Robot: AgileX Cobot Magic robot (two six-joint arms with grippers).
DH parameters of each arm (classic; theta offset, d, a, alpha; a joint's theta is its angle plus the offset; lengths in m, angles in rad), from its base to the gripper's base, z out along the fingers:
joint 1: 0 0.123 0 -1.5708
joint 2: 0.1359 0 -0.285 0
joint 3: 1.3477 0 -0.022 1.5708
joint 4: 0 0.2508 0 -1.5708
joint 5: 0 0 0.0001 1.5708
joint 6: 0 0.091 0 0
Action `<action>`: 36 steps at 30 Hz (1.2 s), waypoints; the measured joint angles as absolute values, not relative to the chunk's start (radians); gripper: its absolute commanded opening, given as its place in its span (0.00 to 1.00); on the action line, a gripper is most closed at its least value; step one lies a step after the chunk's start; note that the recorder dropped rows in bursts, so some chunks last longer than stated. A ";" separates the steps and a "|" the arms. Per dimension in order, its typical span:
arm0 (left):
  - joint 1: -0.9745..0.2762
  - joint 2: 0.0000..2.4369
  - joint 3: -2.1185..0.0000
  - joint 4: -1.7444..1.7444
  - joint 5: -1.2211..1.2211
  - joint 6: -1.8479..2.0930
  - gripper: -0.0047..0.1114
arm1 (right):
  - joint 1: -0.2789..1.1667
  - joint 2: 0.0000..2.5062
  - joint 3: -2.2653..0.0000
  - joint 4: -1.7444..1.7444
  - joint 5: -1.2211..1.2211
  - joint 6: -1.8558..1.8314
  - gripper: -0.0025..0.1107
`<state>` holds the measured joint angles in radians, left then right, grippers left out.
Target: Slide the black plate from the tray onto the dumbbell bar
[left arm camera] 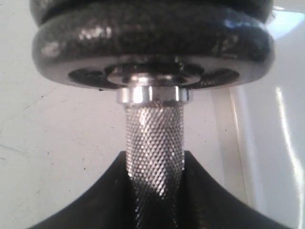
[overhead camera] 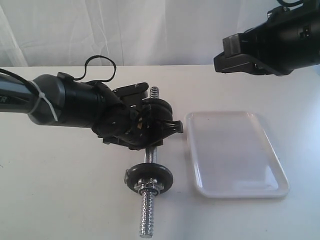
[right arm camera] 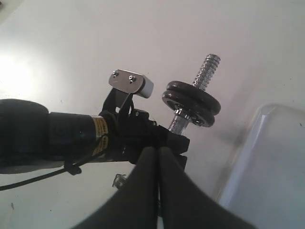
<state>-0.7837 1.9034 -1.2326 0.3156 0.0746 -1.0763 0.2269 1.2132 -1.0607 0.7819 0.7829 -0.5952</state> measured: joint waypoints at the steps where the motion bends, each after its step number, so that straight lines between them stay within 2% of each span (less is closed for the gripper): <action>1: -0.782 1.912 -1.237 0.313 0.072 -1.080 0.04 | 0.227 1.213 -1.061 0.782 0.783 -0.595 0.02; 36: -0.768 1.942 -1.254 0.303 0.131 -1.106 0.04 | 0.227 1.213 -1.061 0.781 0.783 -0.595 0.02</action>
<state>-0.7678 1.9424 -1.2542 0.3027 0.1308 -1.1055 0.2269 1.2132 -1.0607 0.7812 0.7829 -0.5952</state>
